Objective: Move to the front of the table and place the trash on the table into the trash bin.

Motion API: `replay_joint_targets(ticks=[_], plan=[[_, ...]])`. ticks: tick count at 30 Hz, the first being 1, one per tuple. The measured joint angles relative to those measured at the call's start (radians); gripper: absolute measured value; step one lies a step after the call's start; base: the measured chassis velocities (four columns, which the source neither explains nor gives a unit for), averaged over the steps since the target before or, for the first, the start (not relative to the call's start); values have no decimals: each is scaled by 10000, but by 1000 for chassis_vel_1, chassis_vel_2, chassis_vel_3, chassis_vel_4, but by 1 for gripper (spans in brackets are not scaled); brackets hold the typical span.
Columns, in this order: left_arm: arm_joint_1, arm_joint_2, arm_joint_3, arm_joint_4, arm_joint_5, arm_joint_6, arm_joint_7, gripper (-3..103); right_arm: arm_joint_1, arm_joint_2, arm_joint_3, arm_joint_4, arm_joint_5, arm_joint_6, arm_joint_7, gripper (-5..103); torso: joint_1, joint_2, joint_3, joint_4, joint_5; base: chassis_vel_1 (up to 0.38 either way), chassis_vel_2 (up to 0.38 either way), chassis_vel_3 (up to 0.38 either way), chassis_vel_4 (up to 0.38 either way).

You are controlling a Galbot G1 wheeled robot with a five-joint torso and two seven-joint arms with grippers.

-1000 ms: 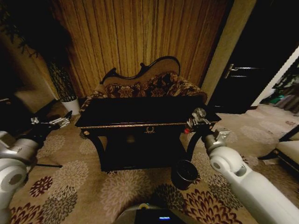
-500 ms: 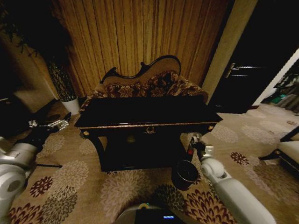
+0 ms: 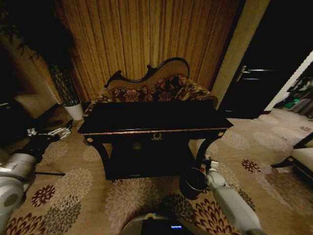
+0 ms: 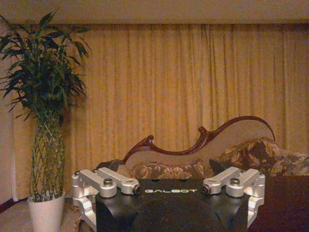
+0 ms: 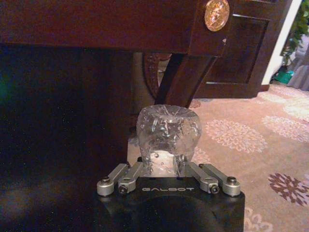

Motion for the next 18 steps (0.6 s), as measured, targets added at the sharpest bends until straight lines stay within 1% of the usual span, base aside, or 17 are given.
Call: replay_joint_targets(ticks=[2,3,5,8,13,14,16,17,18], plan=[[55,-4,-94,-3,1,-58,45,100,418,221,-6,-791,-233,178,-119,25,1,0,0,-1,5,0,0,0,0],[55,-4,-94,-3,1,-58,45,100,418,221,-6,-791,-233,178,-119,25,1,0,0,-1,5,0,0,0,0],[84,-4,-151,-2,1,-96,73,100,699,382,15,-1488,-534,330,-270,25,0,0,1,-4,2,0,0,0,0],[131,-12,-201,-3,-3,-126,97,100,827,483,43,-1977,-790,457,-353,25,0,-1,0,-4,3,0,0,0,0],[148,4,-230,-2,-7,-145,114,100,758,477,82,-2074,-960,466,-456,25,1,0,0,-4,2,0,0,0,0],[145,12,-234,-2,-8,-148,114,100,719,462,102,-2057,-973,466,-514,21,1,0,0,-4,3,0,0,0,0],[118,45,-235,2,-15,-151,116,100,610,387,139,-1949,-989,465,-641,30,0,0,0,-6,2,0,0,0,0],[118,45,-235,2,-15,-151,116,100,610,387,139,-1949,-989,465,-641,30,0,0,0,-6,2,0,0,0,0],[105,53,-235,3,-17,-151,117,100,588,360,152,-1924,-993,460,-662,36,0,0,0,-6,2,0,0,0,0]])
